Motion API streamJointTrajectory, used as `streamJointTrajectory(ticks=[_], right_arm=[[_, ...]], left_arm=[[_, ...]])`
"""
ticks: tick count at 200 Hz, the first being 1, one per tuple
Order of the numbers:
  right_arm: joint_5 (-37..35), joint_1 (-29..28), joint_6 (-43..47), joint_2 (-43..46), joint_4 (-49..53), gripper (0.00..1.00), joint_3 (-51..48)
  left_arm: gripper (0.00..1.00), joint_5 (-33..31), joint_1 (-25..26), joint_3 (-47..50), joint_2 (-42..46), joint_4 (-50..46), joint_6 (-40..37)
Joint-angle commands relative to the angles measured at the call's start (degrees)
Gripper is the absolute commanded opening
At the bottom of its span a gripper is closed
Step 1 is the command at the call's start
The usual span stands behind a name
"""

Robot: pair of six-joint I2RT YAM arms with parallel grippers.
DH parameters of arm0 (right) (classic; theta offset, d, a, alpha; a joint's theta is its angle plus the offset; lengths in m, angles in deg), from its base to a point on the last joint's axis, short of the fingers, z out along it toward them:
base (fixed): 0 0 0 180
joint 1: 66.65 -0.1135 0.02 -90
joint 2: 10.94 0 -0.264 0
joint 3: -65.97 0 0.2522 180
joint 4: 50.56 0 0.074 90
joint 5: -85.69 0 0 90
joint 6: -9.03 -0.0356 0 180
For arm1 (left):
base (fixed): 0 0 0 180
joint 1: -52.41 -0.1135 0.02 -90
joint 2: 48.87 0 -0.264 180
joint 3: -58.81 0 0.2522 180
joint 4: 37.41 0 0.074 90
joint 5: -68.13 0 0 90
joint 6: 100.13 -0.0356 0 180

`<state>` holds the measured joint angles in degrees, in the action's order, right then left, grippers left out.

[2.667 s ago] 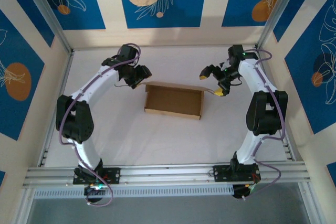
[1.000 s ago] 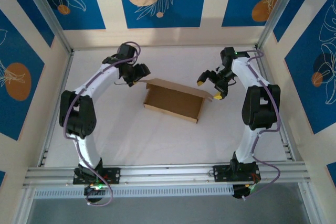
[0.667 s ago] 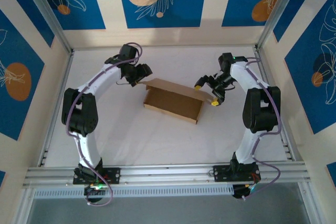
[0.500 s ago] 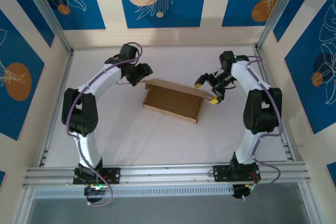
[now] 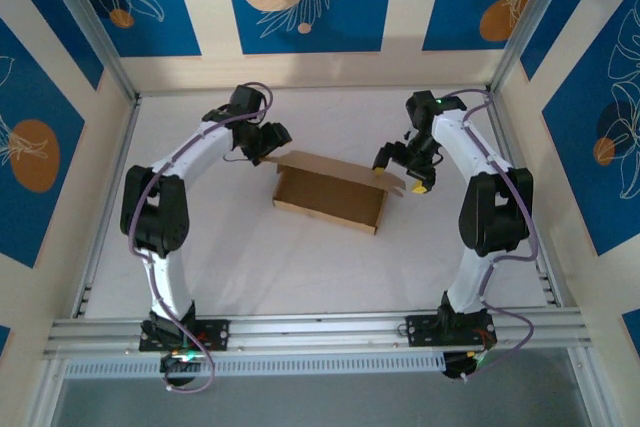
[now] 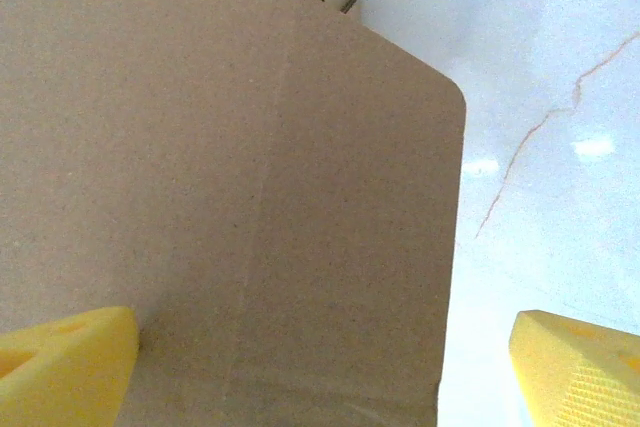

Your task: Fold the paper box

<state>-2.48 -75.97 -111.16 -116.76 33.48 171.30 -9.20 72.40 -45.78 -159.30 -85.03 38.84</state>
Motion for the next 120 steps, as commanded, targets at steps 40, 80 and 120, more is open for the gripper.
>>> streamJointTrajectory(ticks=[40, 80, 120], right_arm=[[4.88, -1.94, 0.42, -3.64, 0.73, 0.95, 4.09], [14.38, -1.31, -2.67, -2.34, -3.19, 0.95, 1.27], [24.37, -1.04, -8.07, -0.98, -7.95, 0.93, 0.26]], left_arm=[[0.64, 1.95, 0.14, -1.72, -1.10, -0.43, 0.22], [0.63, 3.46, 0.31, -1.33, -1.23, 0.63, 1.04], [0.62, 4.56, 0.75, -1.37, -1.31, 0.95, 1.24]])
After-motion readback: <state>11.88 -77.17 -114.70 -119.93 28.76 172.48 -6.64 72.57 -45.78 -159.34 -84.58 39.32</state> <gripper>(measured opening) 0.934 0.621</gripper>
